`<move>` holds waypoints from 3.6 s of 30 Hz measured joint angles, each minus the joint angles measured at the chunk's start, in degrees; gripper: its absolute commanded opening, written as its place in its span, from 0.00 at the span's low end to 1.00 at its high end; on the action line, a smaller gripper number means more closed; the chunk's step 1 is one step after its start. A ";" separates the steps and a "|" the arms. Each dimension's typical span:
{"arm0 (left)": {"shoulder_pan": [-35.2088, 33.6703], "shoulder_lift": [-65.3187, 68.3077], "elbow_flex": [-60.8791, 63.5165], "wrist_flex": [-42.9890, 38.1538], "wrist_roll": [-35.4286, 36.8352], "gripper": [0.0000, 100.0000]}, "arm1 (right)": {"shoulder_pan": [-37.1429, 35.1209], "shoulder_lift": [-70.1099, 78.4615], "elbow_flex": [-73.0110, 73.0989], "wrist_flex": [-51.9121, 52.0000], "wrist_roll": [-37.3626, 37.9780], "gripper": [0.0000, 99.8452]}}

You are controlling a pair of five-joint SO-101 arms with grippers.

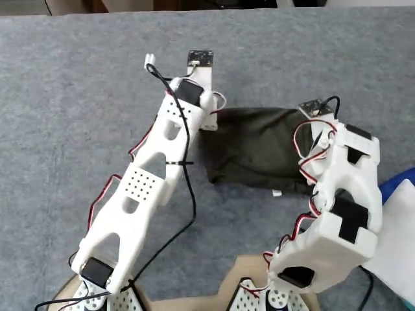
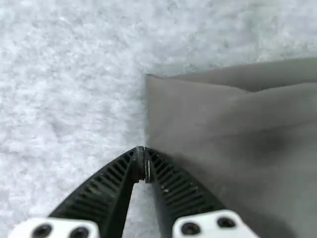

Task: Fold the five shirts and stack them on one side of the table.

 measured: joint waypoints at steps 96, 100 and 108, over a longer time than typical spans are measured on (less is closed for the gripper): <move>10.99 -68.04 97.32 -33.58 6.86 0.02 | -10.29 56.97 -111.03 39.65 -0.79 0.01; 3.78 -68.40 91.08 -35.87 6.24 0.02 | -9.41 50.90 -110.68 40.53 -0.79 0.01; -0.53 -49.58 76.22 -41.14 6.07 0.02 | -7.38 30.77 -79.12 40.53 -4.66 0.01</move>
